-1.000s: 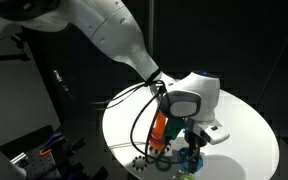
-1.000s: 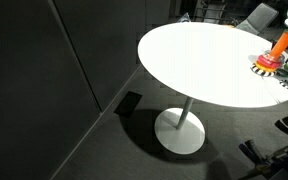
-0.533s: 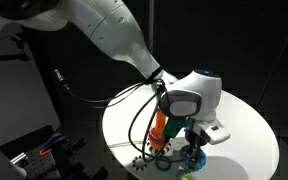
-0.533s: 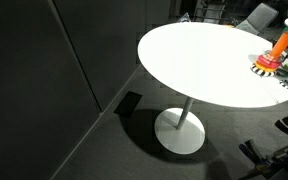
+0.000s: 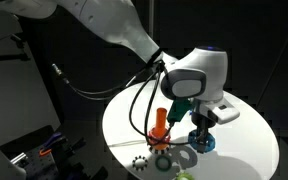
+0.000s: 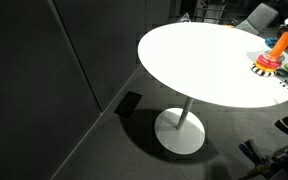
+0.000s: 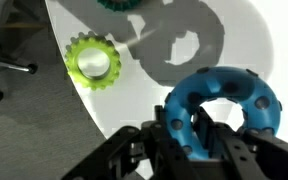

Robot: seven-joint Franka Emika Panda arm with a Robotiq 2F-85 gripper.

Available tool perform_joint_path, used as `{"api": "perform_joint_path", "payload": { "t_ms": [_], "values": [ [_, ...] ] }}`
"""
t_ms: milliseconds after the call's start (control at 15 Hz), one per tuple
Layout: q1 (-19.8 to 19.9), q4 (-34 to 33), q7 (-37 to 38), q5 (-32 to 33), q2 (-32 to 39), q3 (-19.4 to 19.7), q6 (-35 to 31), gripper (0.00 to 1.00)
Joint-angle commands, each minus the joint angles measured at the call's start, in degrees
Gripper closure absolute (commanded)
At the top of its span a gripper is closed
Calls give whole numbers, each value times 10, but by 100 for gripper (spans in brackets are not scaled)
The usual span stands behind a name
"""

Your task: Put the blue ring around the orange rod

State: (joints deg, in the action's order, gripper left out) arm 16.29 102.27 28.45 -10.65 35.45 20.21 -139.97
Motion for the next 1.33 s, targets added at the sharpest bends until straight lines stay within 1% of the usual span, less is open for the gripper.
{"api": "perform_joint_path", "payload": {
  "t_ms": [0,333,600,800,1067,1267],
  "values": [
    [-13,20,0,14,-60,5,20,90],
    [-34,39,-4,49,-129,4,47,90],
    [-49,60,-20,95,-188,-3,94,90],
    [-52,76,-42,126,-230,-11,133,90],
    [-49,95,-77,154,-265,-23,179,90],
    [-47,102,-95,163,-272,-30,200,90]
  ]
}}
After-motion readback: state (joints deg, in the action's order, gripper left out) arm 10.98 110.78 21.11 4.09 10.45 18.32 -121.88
